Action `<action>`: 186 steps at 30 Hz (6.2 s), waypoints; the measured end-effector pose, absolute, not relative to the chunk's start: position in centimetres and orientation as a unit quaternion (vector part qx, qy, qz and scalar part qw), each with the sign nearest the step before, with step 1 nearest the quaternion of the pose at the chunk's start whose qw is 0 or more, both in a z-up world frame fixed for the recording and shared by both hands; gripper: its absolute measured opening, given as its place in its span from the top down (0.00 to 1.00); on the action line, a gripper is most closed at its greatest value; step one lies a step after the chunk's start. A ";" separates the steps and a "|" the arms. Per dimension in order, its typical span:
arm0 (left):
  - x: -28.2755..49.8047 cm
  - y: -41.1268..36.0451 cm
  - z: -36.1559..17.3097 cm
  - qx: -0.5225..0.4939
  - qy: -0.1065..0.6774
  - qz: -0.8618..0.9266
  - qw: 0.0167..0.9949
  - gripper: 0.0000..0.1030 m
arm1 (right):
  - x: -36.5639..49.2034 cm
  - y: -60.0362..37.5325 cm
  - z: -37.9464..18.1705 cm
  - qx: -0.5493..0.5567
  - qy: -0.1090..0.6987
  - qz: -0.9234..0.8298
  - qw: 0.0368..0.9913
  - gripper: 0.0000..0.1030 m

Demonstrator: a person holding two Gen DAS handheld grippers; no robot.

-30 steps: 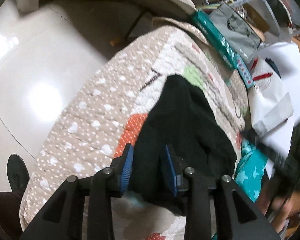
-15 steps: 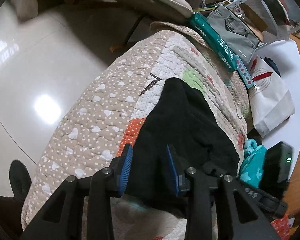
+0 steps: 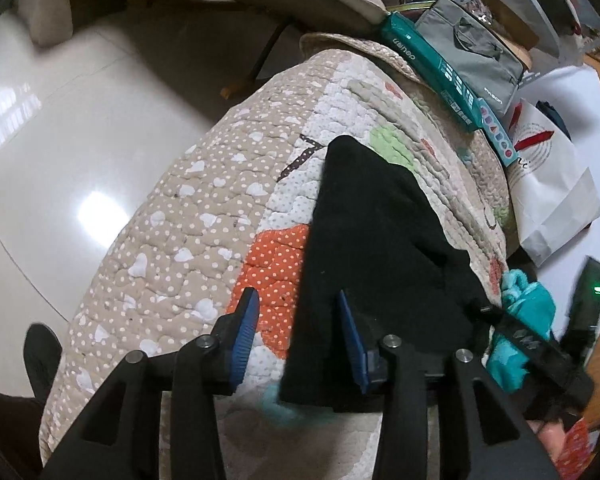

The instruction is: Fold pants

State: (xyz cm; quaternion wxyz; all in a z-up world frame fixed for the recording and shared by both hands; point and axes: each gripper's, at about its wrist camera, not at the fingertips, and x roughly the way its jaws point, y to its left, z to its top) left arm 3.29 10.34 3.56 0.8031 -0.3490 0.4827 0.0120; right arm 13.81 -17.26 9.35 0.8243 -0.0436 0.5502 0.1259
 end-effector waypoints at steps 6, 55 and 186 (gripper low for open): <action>4.4 8.7 2.7 -0.309 0.504 0.018 0.806 0.55 | 11.6 -17.2 13.6 0.039 0.493 0.200 0.846 0.57; 21.7 -28.4 3.6 0.201 0.583 -0.283 0.735 0.49 | 7.5 -34.0 5.0 0.324 0.479 0.001 0.816 0.44; 15.4 6.2 7.2 -0.253 0.488 -0.095 0.830 0.59 | 18.3 -14.0 8.2 0.156 0.528 0.259 0.794 0.56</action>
